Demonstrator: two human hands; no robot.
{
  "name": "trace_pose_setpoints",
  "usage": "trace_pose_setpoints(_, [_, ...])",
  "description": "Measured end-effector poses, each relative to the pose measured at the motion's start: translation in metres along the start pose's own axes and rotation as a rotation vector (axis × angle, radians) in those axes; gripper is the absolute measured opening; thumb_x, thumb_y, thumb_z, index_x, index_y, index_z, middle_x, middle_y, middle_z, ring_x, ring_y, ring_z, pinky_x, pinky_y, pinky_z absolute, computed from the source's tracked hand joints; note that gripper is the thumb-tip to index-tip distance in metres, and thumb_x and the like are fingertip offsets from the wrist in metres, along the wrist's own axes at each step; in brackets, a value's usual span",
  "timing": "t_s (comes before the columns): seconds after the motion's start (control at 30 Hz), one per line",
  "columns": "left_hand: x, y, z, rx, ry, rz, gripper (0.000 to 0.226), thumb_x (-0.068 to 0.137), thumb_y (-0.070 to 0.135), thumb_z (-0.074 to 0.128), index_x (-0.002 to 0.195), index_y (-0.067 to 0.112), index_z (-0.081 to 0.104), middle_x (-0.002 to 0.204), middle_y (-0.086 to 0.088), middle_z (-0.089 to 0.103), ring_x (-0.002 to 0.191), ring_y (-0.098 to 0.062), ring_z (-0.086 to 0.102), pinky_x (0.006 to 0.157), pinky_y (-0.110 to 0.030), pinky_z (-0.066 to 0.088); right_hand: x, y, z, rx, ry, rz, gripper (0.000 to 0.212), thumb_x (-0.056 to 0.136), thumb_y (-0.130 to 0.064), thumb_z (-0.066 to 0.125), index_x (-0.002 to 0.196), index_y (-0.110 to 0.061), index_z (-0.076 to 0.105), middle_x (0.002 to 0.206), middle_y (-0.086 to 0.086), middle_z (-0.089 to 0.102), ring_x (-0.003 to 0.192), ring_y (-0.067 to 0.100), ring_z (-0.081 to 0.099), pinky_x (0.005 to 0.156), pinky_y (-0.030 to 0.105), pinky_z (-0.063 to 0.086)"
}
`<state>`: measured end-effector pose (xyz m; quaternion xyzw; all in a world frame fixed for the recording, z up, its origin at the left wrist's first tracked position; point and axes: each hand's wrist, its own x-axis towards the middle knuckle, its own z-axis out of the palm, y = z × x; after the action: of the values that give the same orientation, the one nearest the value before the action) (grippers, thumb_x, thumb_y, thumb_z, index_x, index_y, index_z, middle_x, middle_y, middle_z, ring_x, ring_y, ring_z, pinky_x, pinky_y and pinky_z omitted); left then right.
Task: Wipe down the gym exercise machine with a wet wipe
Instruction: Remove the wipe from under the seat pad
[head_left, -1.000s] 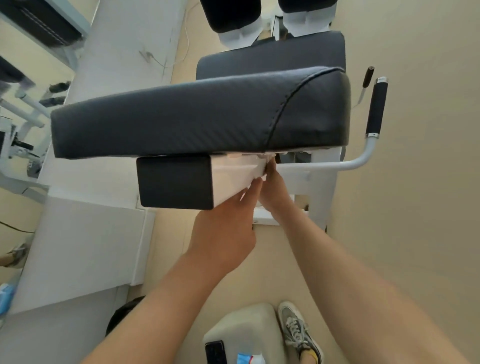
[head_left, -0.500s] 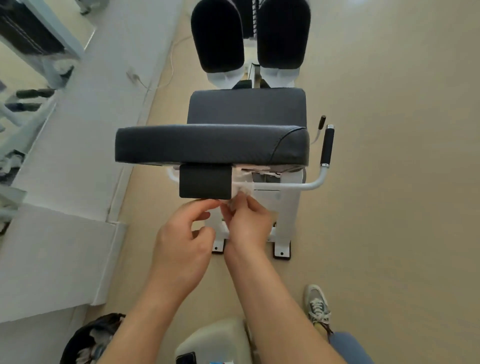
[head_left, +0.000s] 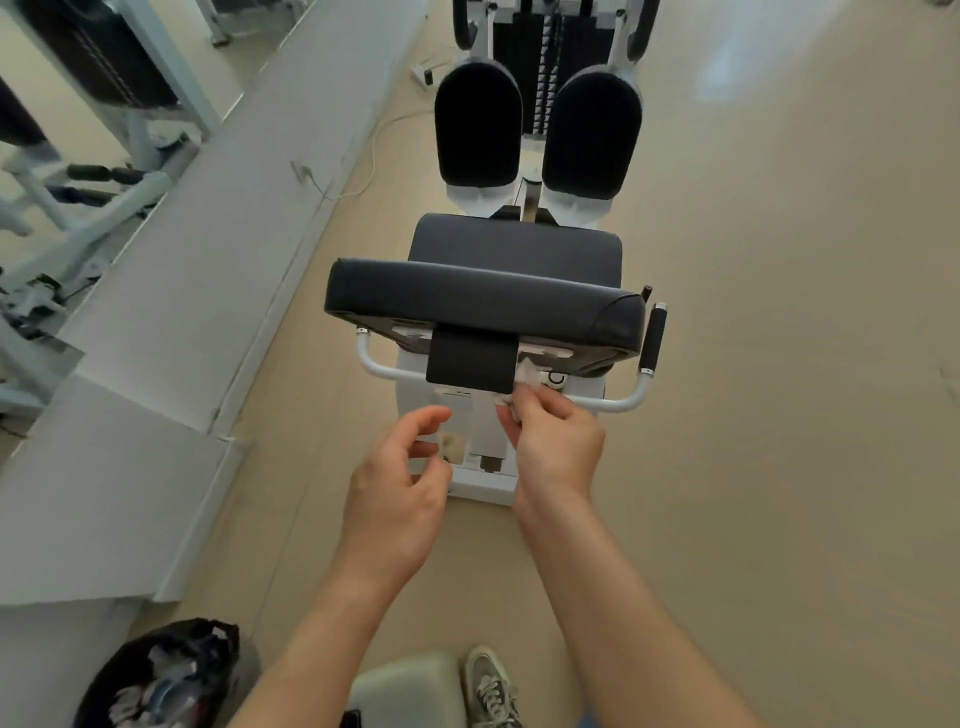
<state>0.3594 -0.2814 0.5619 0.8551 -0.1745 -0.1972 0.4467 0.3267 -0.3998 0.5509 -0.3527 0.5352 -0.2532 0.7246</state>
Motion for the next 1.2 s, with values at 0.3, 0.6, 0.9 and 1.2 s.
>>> trace_pose_setpoints(0.3, [-0.031,0.047,0.021,-0.792,-0.074,-0.211,0.04,0.085,0.035,0.059,0.118,0.013,0.063,0.106,-0.012,0.069,0.092,-0.02,0.067,0.083,-0.037,0.054,-0.024,-0.052,-0.059,-0.071,-0.706,0.221,0.016,0.078,-0.015,0.066,0.088,-0.004,0.074,0.085,0.013,0.072,0.077,0.021,0.069,0.072,0.03,0.056])
trace_pose_setpoints(0.6, [-0.091,0.079,0.046,-1.041,0.461,-0.3,0.021,0.089,-0.004,0.055,0.086,0.012,0.068,0.067,-0.007,0.064,0.049,-0.011,0.053,0.044,-0.02,0.044,-0.035,-0.08,-0.066,-0.248,-0.941,0.4,0.017,0.089,0.007,0.055,0.092,-0.005,0.066,0.086,0.015,0.07,0.07,0.017,0.065,0.059,0.022,0.055])
trace_pose_setpoints(0.9, [-0.173,0.063,0.005,-1.223,0.601,-0.346,0.026,0.081,0.006,0.051,0.098,0.003,0.07,0.064,-0.006,0.058,0.056,-0.015,0.056,0.048,-0.02,0.042,-0.087,-0.046,-0.049,-0.667,-1.537,0.247,0.025,0.088,-0.001,0.065,0.113,-0.002,0.068,0.096,0.018,0.073,0.08,0.019,0.068,0.07,0.021,0.053])
trace_pose_setpoints(1.2, [-0.245,0.019,-0.031,-0.699,0.986,-0.408,0.009,0.087,0.018,0.068,0.095,0.017,0.073,0.073,0.002,0.068,0.068,-0.012,0.055,0.063,-0.028,0.047,-0.161,0.033,-0.03,-0.912,-1.659,0.133,0.011,0.087,-0.023,0.07,0.077,-0.019,0.072,0.075,0.005,0.066,0.068,0.012,0.059,0.06,0.022,0.047])
